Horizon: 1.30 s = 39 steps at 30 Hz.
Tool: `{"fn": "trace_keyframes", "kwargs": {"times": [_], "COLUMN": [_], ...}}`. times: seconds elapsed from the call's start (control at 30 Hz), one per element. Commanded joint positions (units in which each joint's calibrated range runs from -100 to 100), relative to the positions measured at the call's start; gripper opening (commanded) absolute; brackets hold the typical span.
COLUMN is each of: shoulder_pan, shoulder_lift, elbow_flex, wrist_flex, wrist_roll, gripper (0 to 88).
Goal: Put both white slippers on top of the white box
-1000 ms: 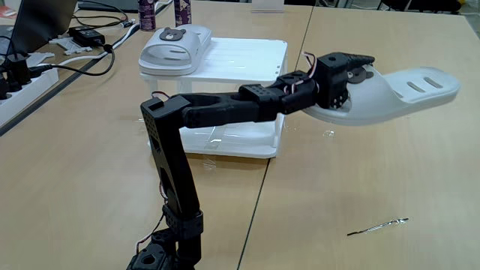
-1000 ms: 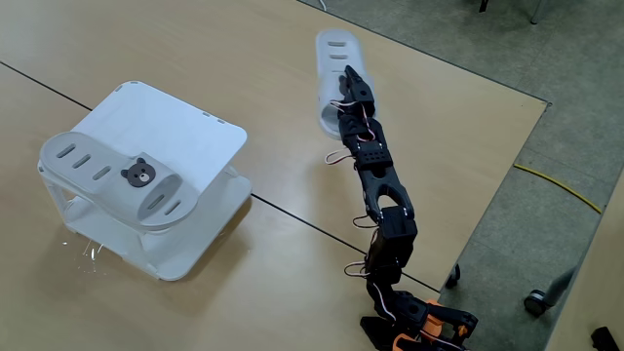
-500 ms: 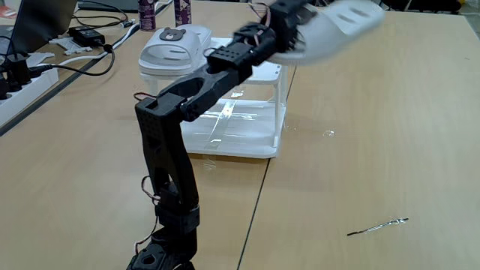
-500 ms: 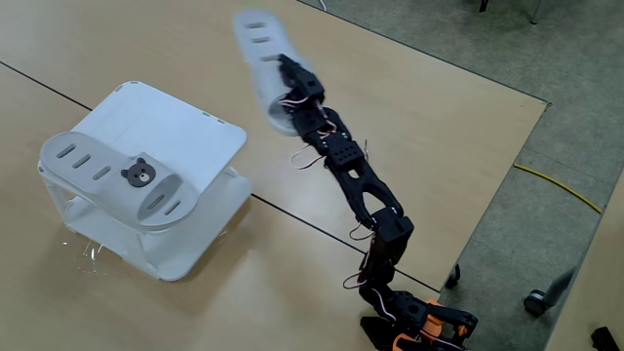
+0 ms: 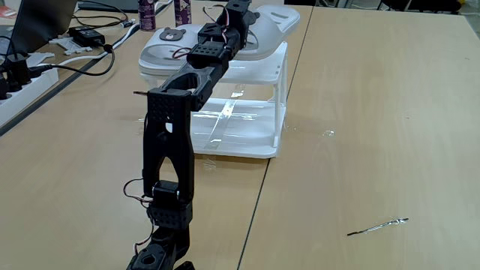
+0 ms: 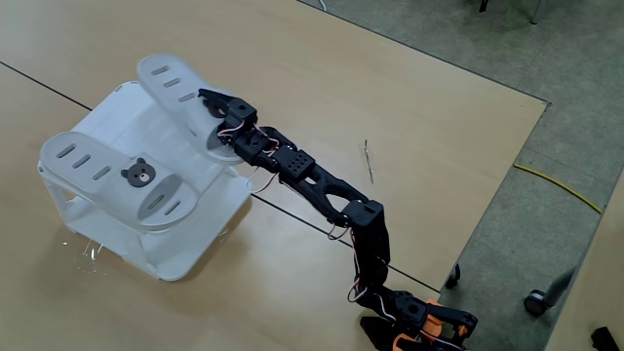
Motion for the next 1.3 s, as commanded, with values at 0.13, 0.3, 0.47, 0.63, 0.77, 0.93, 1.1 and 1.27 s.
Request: {"fn": "trace_keyframes", "kwargs": {"times": [0.13,0.3,0.47,0.63,0.77,0.93,1.1,1.27], "shoulder_pan": [-1.4,-3.2,-4.2,-4.1,-4.0,-3.9,-3.7,-3.2], "shoulder_lift": [7.7,12.4,16.8,18.3,18.4,19.8,19.3,16.1], "elbow_flex": [-17.6,-22.4,-27.2,-28.9,-28.1,-28.1,-28.0,-27.7], "wrist_flex": [0.0,0.0,0.0,0.0,0.0,0.0,4.9,11.6], "wrist_roll": [0.4,0.4,0.4,0.4,0.4,0.4,0.4,0.4], "gripper": [0.8,0.8,0.8,0.8,0.8,15.9,20.1,20.6]}}
